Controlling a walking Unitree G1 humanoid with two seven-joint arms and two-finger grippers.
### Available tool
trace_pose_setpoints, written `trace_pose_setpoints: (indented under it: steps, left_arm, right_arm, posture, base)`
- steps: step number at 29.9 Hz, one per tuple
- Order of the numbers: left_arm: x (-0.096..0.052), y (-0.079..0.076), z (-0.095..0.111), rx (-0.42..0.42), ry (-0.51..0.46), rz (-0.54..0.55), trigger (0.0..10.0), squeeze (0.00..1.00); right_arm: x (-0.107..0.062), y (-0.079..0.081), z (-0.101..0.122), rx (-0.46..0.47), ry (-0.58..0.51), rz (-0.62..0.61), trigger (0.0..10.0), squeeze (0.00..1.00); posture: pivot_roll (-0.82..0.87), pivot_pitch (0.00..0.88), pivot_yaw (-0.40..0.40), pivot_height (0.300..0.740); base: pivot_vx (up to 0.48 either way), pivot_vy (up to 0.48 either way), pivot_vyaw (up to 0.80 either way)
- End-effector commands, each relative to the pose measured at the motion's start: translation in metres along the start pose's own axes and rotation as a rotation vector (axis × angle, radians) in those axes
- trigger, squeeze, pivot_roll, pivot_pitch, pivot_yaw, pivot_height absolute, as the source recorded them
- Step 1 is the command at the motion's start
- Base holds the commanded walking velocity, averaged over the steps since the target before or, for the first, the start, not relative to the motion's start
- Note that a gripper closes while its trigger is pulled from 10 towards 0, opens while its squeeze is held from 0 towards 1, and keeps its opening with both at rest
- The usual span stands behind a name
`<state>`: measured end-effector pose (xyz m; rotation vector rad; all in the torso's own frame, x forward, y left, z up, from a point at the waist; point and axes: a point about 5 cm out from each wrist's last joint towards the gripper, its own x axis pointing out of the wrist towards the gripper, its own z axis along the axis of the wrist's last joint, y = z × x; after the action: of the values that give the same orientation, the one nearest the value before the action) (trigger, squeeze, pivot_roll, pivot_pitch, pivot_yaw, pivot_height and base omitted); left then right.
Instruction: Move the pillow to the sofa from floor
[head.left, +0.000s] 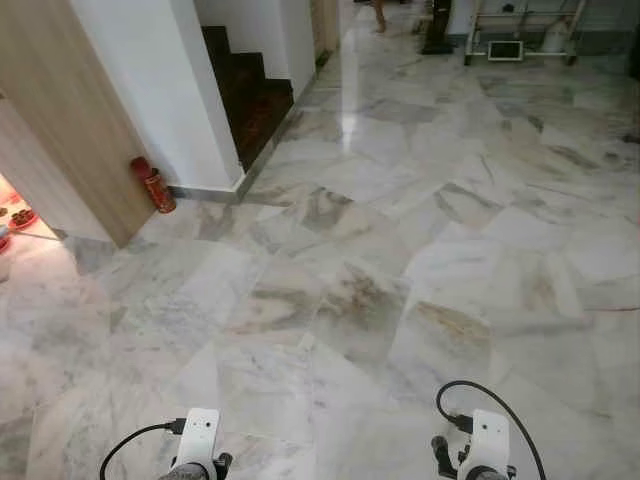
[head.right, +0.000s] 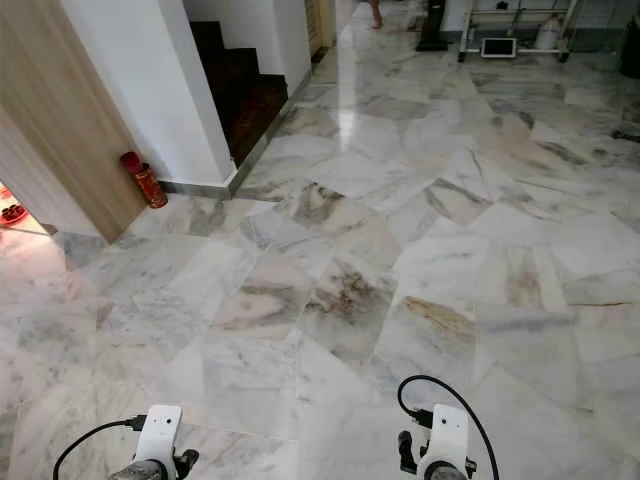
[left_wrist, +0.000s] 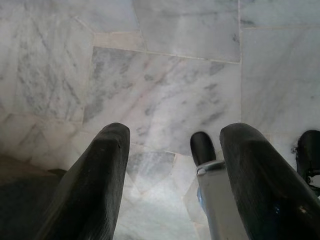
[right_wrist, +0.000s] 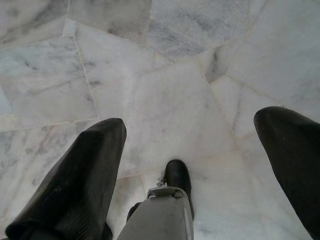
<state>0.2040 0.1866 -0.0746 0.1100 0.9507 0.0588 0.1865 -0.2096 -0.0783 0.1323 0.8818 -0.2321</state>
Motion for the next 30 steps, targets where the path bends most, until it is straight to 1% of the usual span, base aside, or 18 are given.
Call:
trace_pose_setpoints:
  steps: [1,12,18,19,23,26,30]
  left_arm:
    - [-0.001,0.004,-0.008,0.002,0.037,0.013,10.0,0.00]
    - [-0.001,-0.002,-0.010,-0.034,0.034,0.013,10.0,0.00]
    - [-0.001,-0.005,-0.010,-0.041,0.034,0.008,10.0,0.00]
    - [-0.001,-0.007,-0.011,-0.037,0.037,0.002,10.0,0.00]
    - [-0.001,-0.009,-0.011,-0.043,0.038,-0.002,10.0,0.00]
    - [-0.001,-0.015,-0.011,-0.058,0.040,-0.009,10.0,0.00]
    - [-0.002,-0.018,-0.011,-0.034,0.033,-0.019,10.0,0.00]
  right_arm:
    - [-0.001,0.001,-0.007,-0.016,0.026,0.010,10.0,0.00]
    - [-0.001,-0.004,-0.006,-0.048,0.020,0.017,10.0,0.00]
    - [-0.002,-0.007,-0.005,-0.053,0.020,0.008,10.0,0.00]
    - [-0.002,-0.009,-0.005,-0.048,0.020,0.002,10.0,0.00]
    - [-0.002,-0.011,-0.005,-0.056,0.022,0.002,10.0,0.00]
    - [-0.002,-0.017,-0.004,-0.075,0.028,-0.006,10.0,0.00]
    - [-0.002,-0.020,-0.004,-0.074,0.032,-0.010,10.0,0.00]
  posture:
    - [-0.19,0.000,0.057,0.740]
    - [-0.17,0.000,0.013,0.740]
    - [-0.16,0.000,0.008,0.740]
    - [-0.14,0.000,-0.006,0.740]
    - [-0.13,0.000,-0.012,0.740]
    - [-0.13,0.000,-0.018,0.740]
    - [-0.13,0.000,-0.024,0.740]
  base:
    - [0.000,0.000,0.00]
    - [0.000,0.000,0.00]
    - [0.000,0.000,0.00]
    - [0.000,0.000,0.00]
    - [0.000,0.000,0.00]
    - [0.000,0.000,0.00]
    - [0.000,0.000,0.00]
